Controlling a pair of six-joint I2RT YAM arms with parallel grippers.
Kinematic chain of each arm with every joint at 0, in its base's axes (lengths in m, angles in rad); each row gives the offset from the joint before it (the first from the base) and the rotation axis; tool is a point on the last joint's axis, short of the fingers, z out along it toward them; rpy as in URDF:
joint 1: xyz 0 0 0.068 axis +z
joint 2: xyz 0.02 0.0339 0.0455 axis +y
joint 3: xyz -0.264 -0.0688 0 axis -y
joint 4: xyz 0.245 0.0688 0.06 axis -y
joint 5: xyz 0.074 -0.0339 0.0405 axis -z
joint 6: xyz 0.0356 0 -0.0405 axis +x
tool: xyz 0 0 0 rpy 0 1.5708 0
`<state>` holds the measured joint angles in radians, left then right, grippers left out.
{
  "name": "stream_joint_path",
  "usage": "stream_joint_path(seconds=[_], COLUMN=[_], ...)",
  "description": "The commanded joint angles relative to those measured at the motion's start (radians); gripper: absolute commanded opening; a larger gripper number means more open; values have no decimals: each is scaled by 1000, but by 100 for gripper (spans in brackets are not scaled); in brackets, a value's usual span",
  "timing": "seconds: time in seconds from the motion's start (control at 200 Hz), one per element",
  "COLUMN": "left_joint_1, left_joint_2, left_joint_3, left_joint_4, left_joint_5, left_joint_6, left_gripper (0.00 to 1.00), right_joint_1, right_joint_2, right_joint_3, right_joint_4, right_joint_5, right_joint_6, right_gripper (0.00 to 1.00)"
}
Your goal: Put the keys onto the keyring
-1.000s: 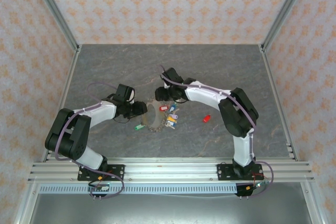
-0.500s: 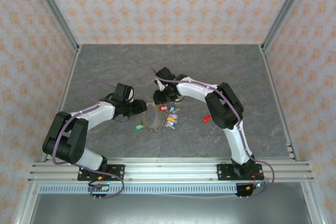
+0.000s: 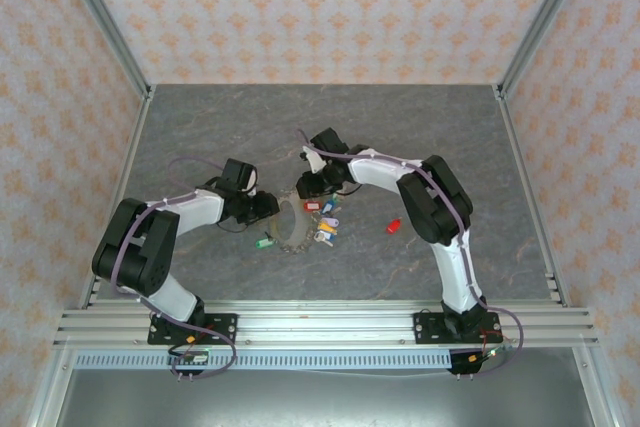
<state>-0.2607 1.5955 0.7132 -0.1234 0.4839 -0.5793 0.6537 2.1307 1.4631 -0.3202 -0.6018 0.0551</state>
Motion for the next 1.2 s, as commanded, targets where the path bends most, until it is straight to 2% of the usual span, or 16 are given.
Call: stream_joint_path(seconds=[0.0, 0.175, 0.295, 0.475, 0.581, 0.641, 0.871, 0.916, 1.101, 1.191], left_joint_1=[-29, -33, -34, -37, -40, -42, -55, -58, -61, -60], left_joint_2=[88, 81, 72, 68, 68, 69, 68, 60, -14, -73], left_joint_3=[0, -1, -1, 1, 3, 3, 4, 4, -1, -12], left_joint_4=[83, 78, 71, 66, 68, 70, 77, 75, 30, -5], left_joint_5=[21, 4, 0, -6, -4, -5, -8, -10, -61, -107], left_joint_6=[-15, -19, -20, -22, -22, -23, -31, -33, -28, -18], left_gripper=[33, 32, 32, 31, 31, 31, 31, 31, 34, 40], right_joint_1=[28, -11, -31, -36, -36, -36, -35, -35, -36, -36], right_joint_2=[22, -18, -57, -83, -62, -42, -51, -64, -94, -112], right_joint_3=[-79, -162, -203, -226, -216, -203, -201, -204, -206, -220], right_joint_4=[10, 156, 221, 248, 217, 194, 169, 173, 187, 219], right_joint_5=[-144, -216, -251, -319, -308, -306, -255, -243, -220, -219], right_joint_6=[-14, 66, 95, 93, 79, 77, 84, 85, 110, 132], right_gripper=[34, 22, 18, 26, 34, 34, 18, 12, 7, 7])
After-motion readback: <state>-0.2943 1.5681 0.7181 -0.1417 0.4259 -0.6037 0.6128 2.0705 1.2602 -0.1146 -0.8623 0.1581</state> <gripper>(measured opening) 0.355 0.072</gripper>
